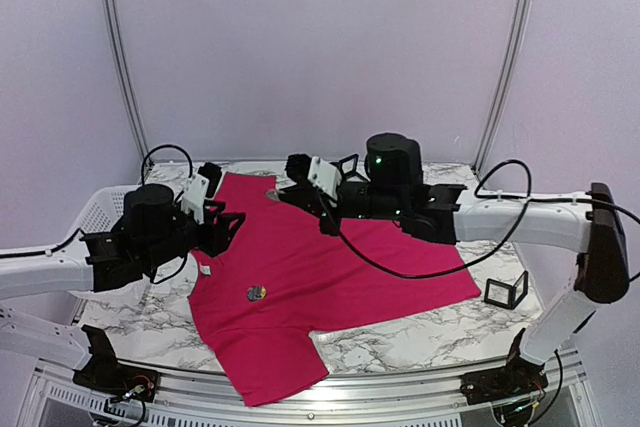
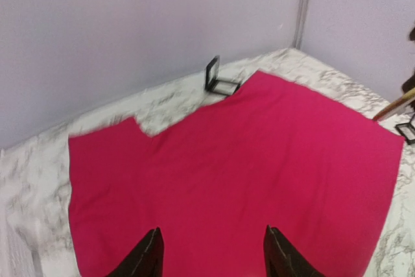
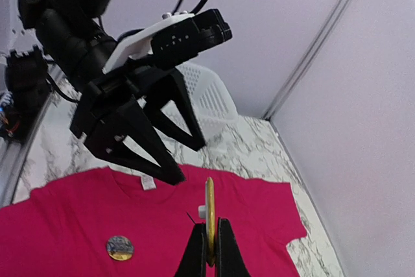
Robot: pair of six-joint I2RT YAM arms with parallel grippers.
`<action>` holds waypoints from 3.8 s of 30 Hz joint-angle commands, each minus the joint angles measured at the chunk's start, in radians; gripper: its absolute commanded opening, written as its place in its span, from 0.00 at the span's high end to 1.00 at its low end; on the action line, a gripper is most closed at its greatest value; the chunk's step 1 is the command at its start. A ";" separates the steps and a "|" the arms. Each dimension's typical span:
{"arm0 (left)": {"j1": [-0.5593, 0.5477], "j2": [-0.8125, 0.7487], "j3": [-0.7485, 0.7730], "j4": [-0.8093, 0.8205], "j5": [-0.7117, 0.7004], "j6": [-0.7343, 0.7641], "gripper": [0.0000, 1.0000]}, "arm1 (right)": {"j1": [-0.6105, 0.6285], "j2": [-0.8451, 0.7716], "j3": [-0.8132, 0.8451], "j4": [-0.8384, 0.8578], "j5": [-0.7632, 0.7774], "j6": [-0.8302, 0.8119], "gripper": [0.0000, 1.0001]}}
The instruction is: Pin the brooch onto the clothing
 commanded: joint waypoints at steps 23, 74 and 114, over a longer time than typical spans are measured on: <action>0.280 0.624 -0.099 0.197 -0.121 -0.380 0.51 | -0.049 0.469 0.049 0.234 0.080 -0.032 1.00; -0.039 0.613 -0.167 0.268 0.328 0.252 0.67 | -0.029 0.423 -0.243 0.483 0.090 -0.229 1.00; -0.033 0.463 -0.194 0.305 0.434 0.187 1.00 | 0.100 0.483 -0.380 0.697 0.214 -0.246 1.00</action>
